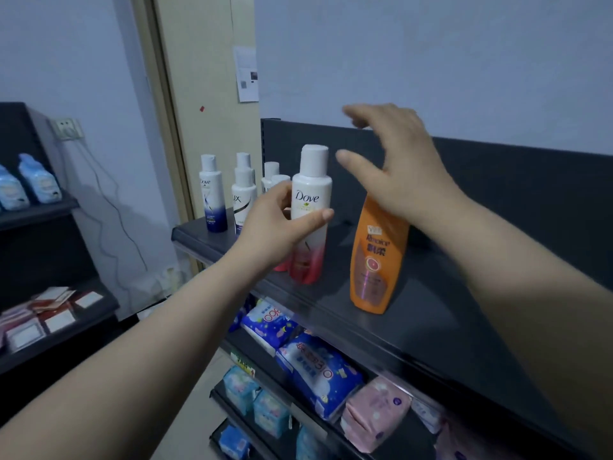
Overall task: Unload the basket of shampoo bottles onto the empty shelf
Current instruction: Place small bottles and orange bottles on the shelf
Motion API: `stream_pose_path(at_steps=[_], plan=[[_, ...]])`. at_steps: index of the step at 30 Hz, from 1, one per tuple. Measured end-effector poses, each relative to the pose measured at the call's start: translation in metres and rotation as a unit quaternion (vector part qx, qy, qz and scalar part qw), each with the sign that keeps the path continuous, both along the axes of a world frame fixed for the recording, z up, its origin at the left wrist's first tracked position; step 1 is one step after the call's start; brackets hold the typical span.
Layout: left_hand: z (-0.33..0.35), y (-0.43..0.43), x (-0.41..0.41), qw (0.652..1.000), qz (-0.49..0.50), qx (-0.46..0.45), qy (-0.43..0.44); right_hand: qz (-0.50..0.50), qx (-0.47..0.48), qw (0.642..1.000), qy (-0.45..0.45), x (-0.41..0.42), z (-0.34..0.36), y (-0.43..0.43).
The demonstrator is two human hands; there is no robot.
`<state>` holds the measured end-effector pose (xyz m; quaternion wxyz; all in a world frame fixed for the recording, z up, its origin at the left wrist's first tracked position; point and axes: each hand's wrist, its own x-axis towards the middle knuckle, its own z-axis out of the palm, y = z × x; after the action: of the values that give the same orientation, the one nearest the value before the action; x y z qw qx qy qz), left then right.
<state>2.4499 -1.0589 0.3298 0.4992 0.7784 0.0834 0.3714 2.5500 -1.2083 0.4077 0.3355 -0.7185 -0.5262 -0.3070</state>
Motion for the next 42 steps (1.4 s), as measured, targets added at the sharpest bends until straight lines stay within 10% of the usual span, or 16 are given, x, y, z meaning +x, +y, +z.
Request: stream_pose_path(at_steps=[4, 15, 42], plan=[[0.031, 0.005, 0.017, 0.998, -0.012, 0.054, -0.020, 0.032, -0.169, 0.982, 0.076, -0.002, 0.054, 0.030], [0.093, 0.097, 0.058, 0.988, 0.050, 0.134, -0.060, -0.037, -0.080, 0.981, 0.172, 0.091, 0.132, 0.062], [0.070, 0.113, 0.077, 0.983, 0.068, 0.171, 0.023, -0.040, -0.362, 0.885, 0.289, 0.189, 0.009, 0.133]])
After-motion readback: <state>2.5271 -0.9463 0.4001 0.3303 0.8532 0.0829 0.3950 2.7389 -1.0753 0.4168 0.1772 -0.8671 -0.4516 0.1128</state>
